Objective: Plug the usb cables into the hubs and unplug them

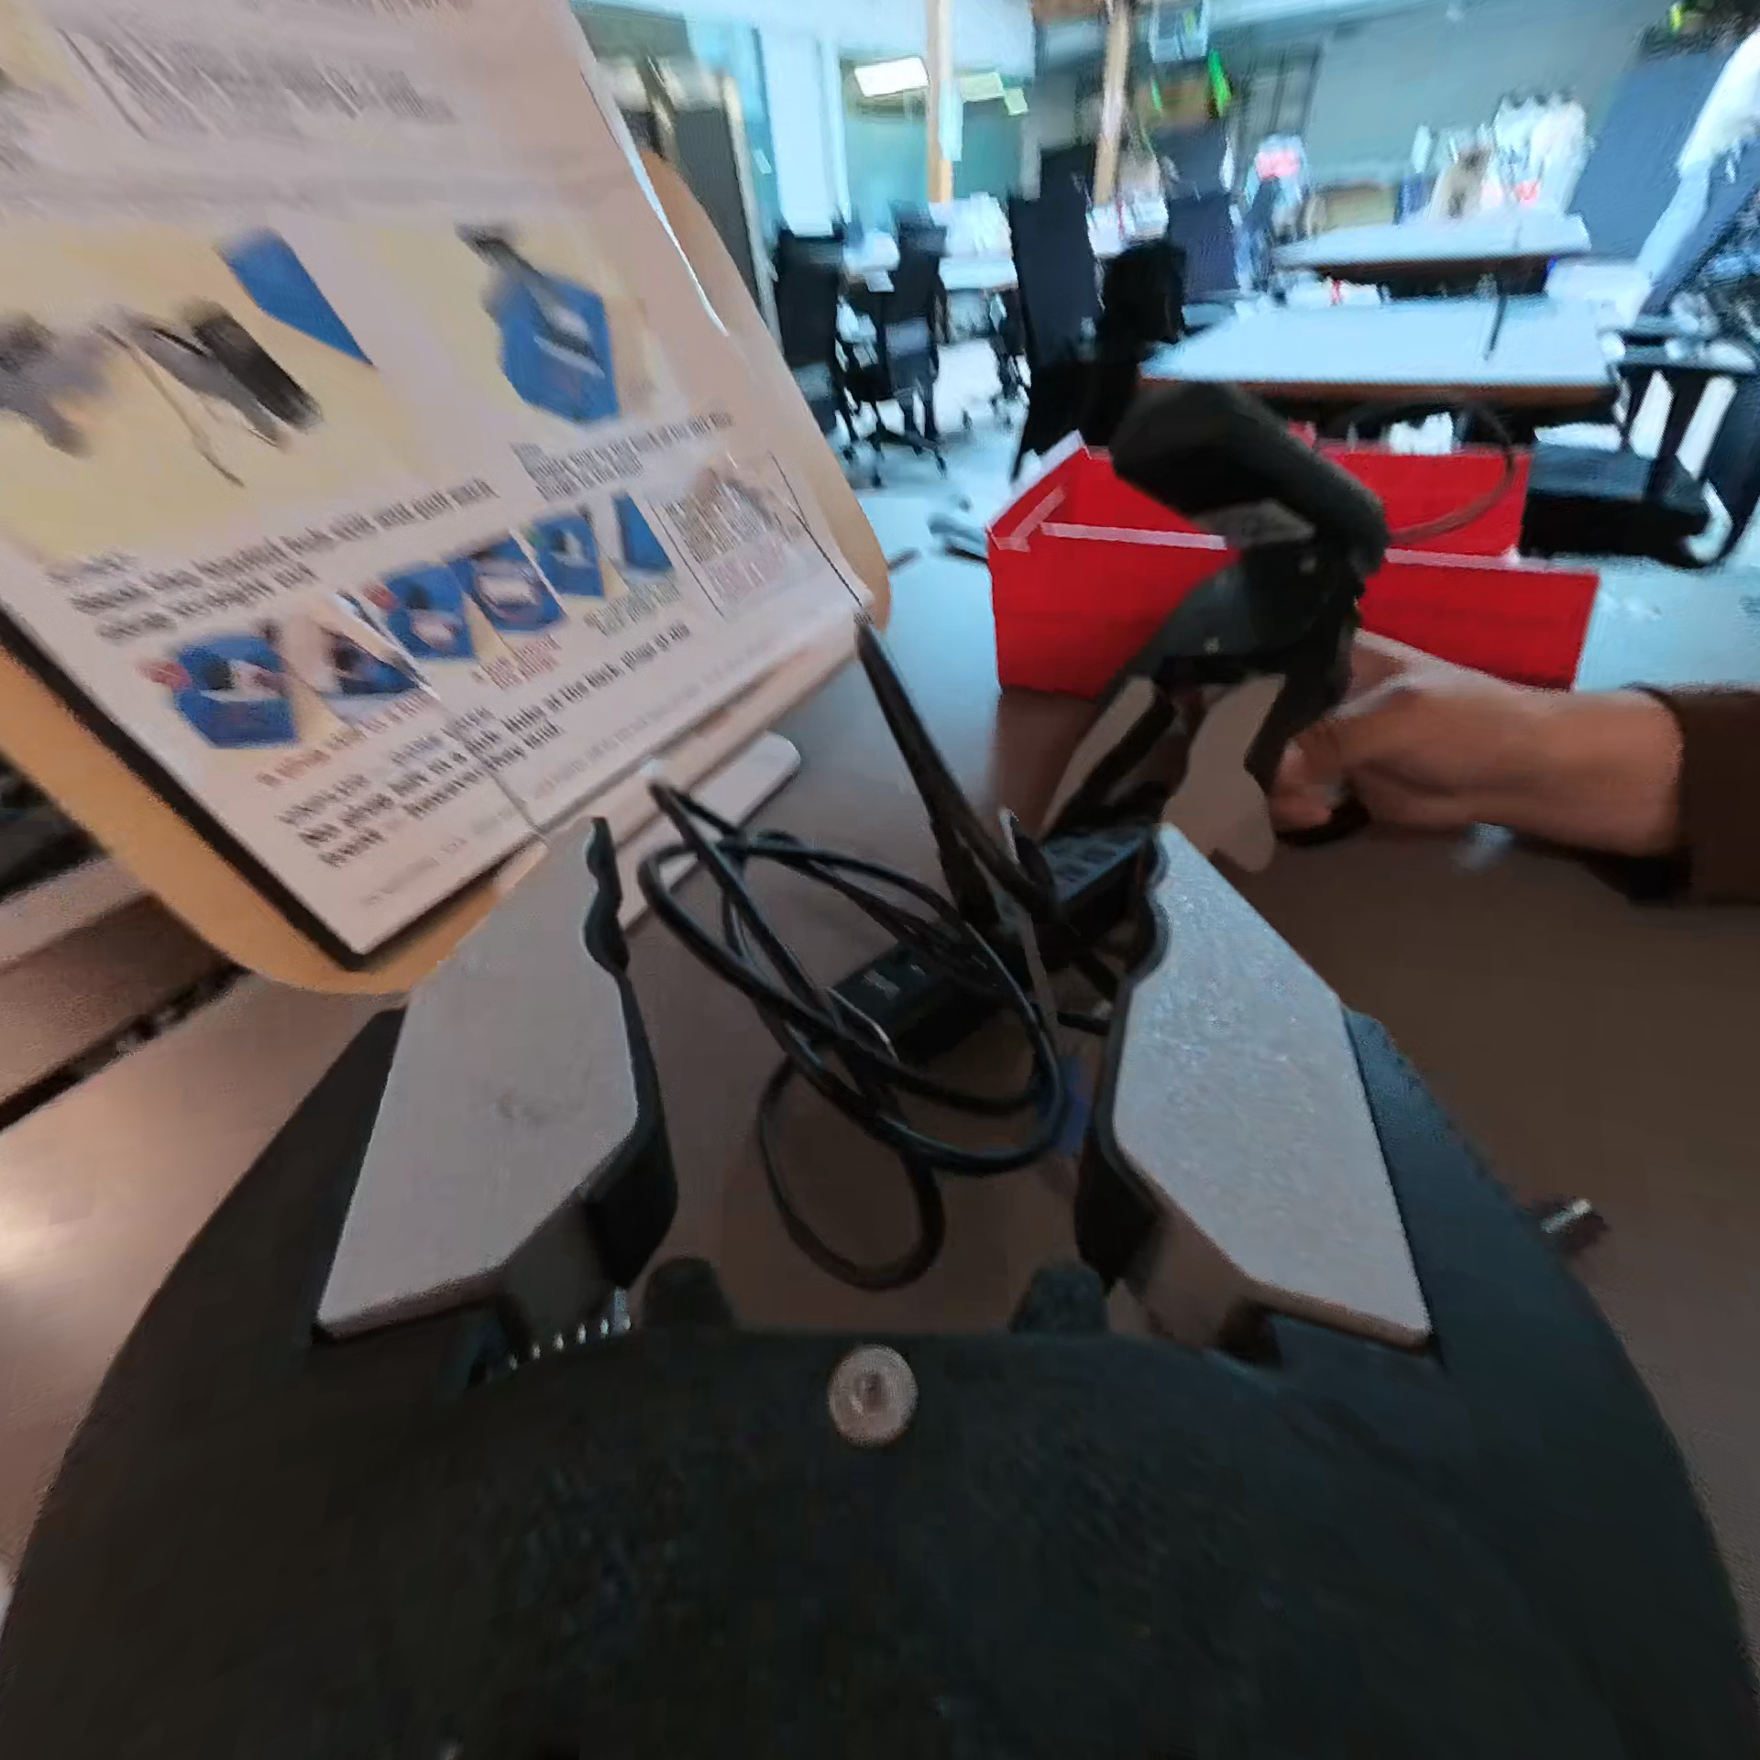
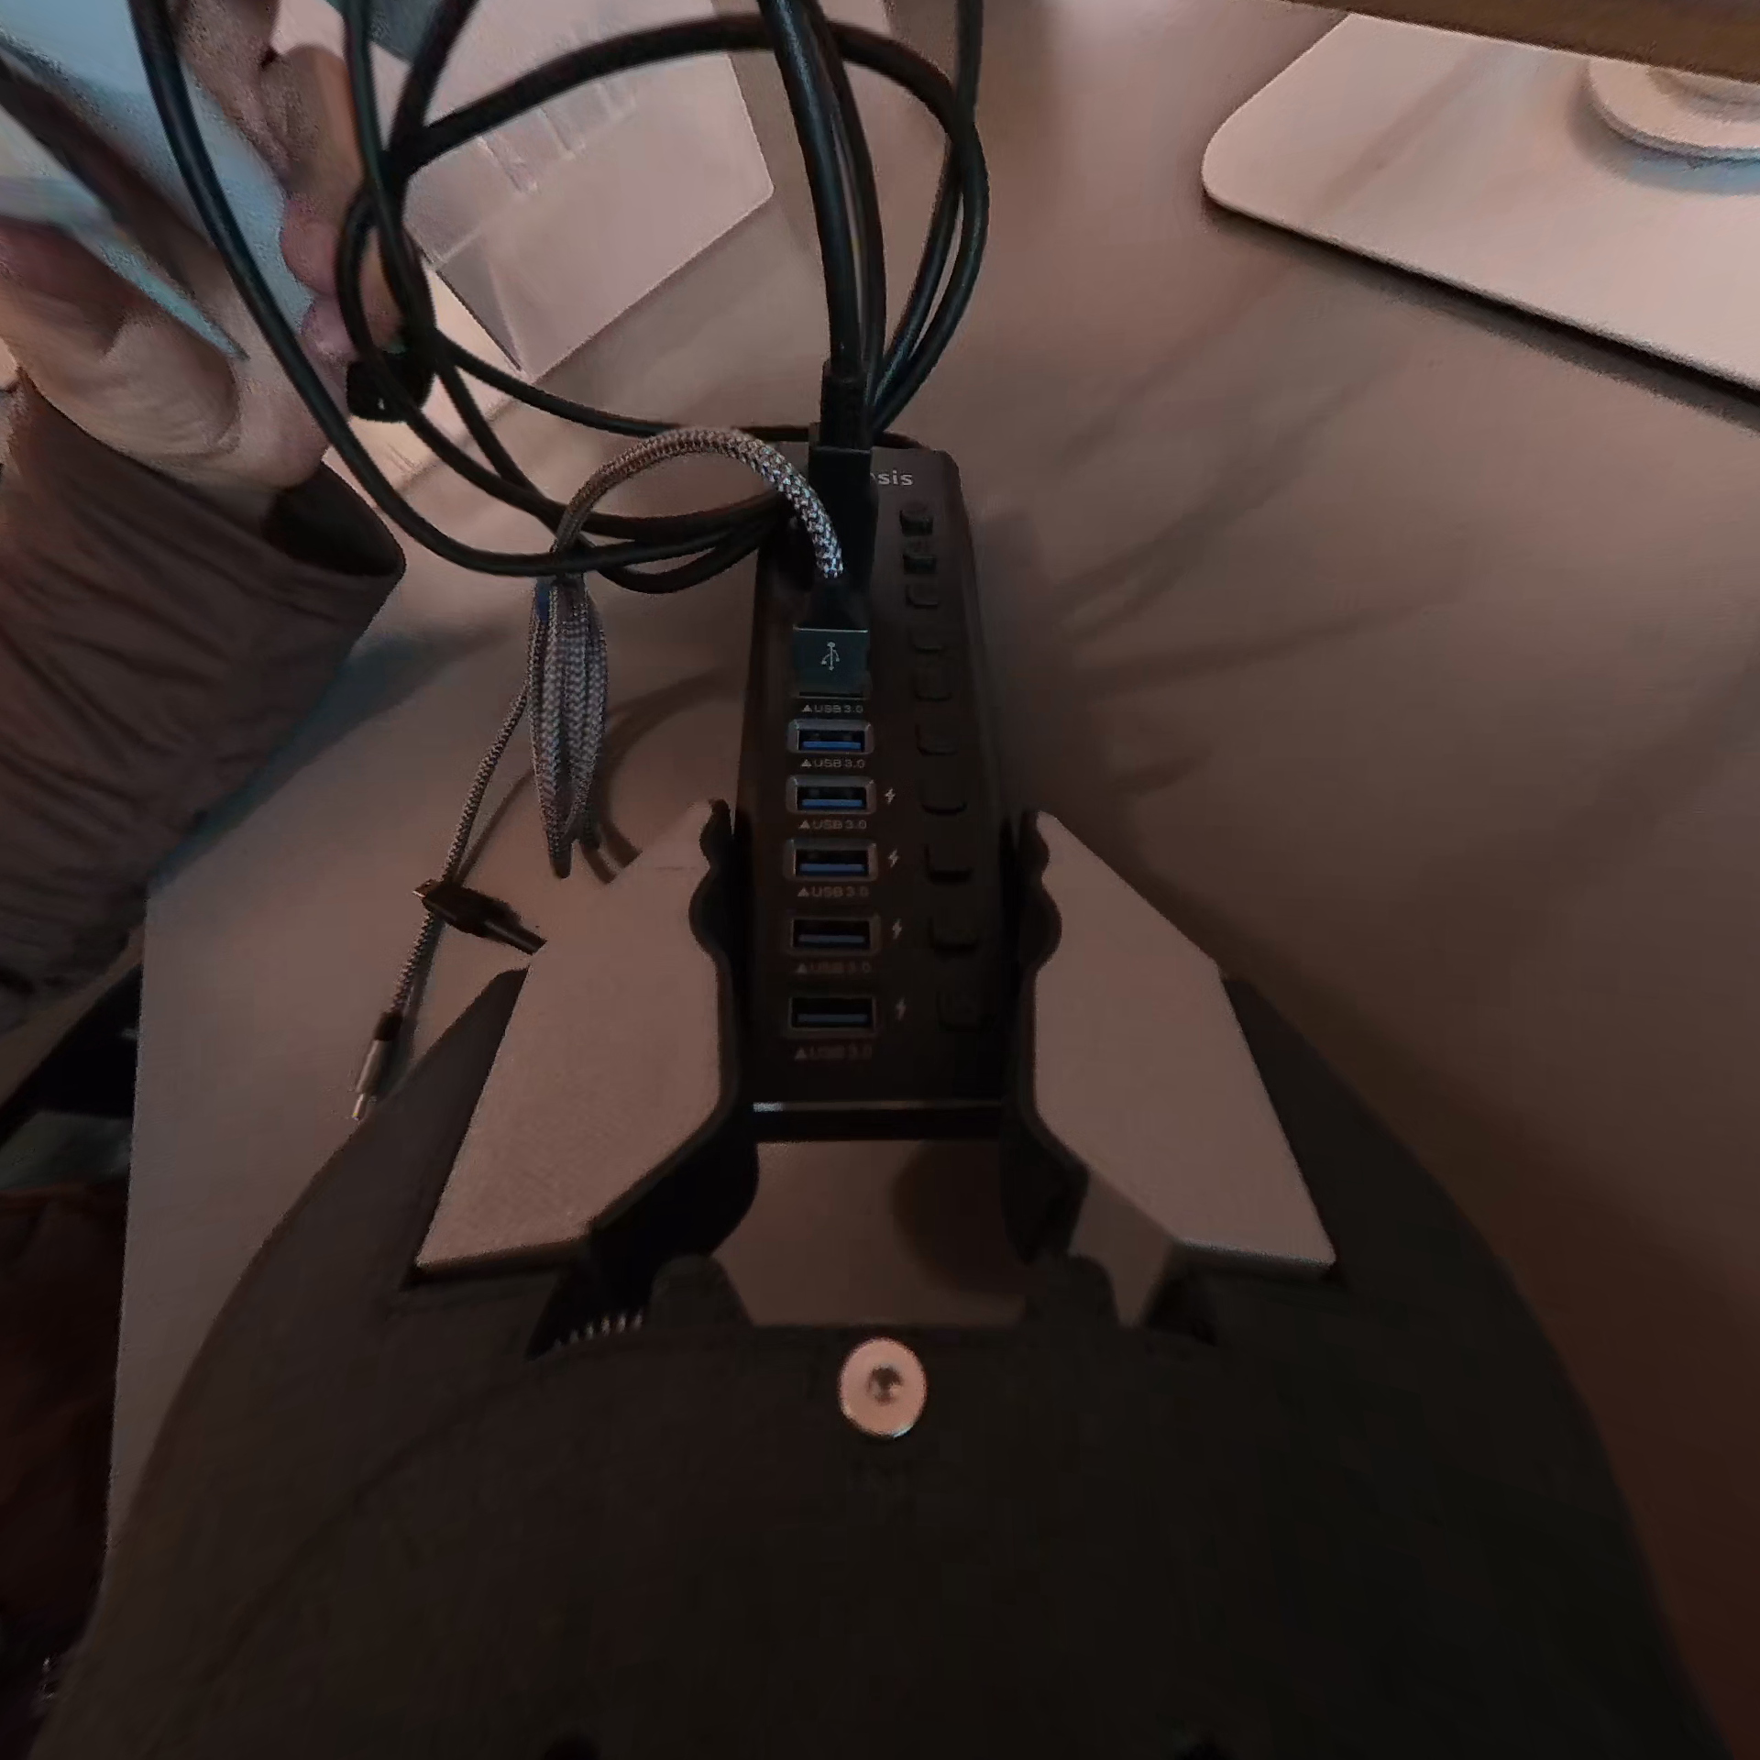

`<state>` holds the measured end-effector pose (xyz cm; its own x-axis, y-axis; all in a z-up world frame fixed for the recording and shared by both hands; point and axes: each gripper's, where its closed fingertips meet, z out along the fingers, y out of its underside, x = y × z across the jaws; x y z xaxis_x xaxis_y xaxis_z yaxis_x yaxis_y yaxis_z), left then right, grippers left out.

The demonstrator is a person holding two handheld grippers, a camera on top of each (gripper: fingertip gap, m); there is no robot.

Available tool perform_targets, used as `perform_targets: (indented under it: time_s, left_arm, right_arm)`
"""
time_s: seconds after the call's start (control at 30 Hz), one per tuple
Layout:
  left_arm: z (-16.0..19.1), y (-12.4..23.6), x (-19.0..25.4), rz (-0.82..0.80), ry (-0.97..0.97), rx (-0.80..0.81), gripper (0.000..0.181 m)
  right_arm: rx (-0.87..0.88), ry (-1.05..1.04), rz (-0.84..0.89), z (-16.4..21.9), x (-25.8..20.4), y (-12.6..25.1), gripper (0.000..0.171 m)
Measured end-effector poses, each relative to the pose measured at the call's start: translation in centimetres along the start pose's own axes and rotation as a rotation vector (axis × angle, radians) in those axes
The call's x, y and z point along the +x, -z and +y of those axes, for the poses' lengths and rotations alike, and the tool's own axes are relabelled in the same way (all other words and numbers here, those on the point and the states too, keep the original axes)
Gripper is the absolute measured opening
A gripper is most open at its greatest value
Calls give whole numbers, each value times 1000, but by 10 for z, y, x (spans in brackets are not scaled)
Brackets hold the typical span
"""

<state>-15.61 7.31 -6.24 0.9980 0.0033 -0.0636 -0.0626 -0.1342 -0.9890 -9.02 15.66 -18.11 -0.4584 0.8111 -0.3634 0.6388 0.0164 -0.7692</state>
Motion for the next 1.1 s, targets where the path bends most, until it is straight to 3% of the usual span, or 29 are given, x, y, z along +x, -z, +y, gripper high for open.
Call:
perform_targets:
  time_s: [0.1,0.3,0.37,0.47,0.57,0.63,0.67,0.73,0.87,0.93,0.97,1.03,1.1]
  left_arm:
    - [-14,13,-18,-115,25,126,102]
    - [3,16,-33,-100,220,72,104]
    - [4,15,-28,-37,265,58,101]
    - [-18,28,-5,80,149,139,62]
    - [-48,48,18,158,80,268,58]
    - [-61,60,50,364,126,317,50]
    - [-64,66,69,500,144,320,34]
    - [-57,64,93,660,174,266,14]
    - [0,21,112,684,226,-91,41]
    - [13,11,129,755,261,-170,37]
    - [19,4,134,762,277,-201,26]
    - [35,-19,128,649,312,-281,11]
    - [36,-37,115,523,376,-269,12]
  right_arm:
    - [11,14,-7,-3,-4,-1,57]
    - [55,-55,-90,-8,-12,0,57]
    - [83,-102,-131,-12,-14,3,57]
    - [147,-169,-201,-20,-18,9,57]
    - [206,-214,-252,-28,-20,16,57]
    - [230,-226,-270,-30,-21,20,57]
    - [243,-232,-284,-32,-22,21,57]
    - [275,-250,-321,-36,-26,24,57]
    - [344,-271,-393,-47,-35,31,57]
    - [379,-275,-402,-51,-37,36,57]
    - [394,-272,-405,-53,-38,38,57]
    - [420,-262,-408,-56,-39,43,57]
    - [441,-251,-411,-58,-41,47,57]
